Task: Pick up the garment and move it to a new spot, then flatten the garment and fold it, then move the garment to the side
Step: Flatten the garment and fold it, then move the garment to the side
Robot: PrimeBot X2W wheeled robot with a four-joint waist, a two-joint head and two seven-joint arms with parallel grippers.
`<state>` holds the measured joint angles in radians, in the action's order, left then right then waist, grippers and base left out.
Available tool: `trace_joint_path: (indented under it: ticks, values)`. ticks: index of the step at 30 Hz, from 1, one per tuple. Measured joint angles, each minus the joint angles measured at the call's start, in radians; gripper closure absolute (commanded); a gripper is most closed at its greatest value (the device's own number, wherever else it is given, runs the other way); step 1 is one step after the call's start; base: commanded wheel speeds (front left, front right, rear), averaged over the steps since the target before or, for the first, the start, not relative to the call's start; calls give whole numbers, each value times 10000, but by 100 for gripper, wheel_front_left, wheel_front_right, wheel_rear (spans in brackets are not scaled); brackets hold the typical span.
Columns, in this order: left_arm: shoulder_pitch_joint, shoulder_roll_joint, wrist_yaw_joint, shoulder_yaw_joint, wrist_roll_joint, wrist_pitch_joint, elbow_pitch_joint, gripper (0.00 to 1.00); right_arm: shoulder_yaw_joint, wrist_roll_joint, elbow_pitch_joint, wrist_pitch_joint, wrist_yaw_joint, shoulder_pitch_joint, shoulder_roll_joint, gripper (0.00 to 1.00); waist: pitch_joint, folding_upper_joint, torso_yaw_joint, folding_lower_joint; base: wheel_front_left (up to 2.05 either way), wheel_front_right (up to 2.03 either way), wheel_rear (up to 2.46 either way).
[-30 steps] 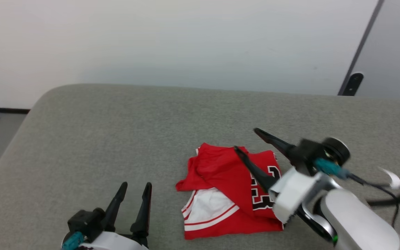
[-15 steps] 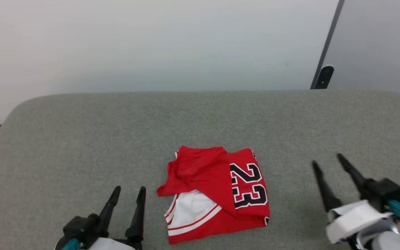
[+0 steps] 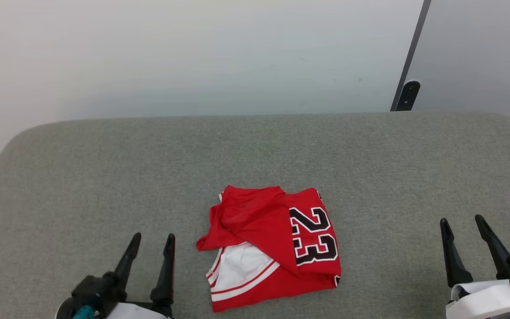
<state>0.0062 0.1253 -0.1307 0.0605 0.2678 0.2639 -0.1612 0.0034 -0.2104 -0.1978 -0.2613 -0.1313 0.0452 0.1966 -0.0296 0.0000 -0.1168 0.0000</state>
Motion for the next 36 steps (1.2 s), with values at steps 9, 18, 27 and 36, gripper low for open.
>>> trace_joint_path:
  ticks: [9, 18, 27, 36]
  values:
    - [60, -130, 0, 54, -236, 0, 10, 0, -272, 12, 228, -2, 0, -309, -180, 0, -39, 0, 189, 0, 0, 0, 0]
    - [60, -182, 0, 125, -303, 0, -29, 0, -251, 84, 234, -2, 0, -376, -207, 0, -57, 0, 410, 0, 0, 0, 0]
    - [17, -123, 0, -314, -180, 0, -226, 0, 357, 73, 36, -2, 0, -428, -188, 0, -161, 0, 1286, 0, 0, 0, 0]
    - [264, -59, 0, -594, -221, 0, -184, 0, 765, 23, -359, -2, 0, -344, -161, 0, -353, 0, 2374, 0, 0, 0, 0]
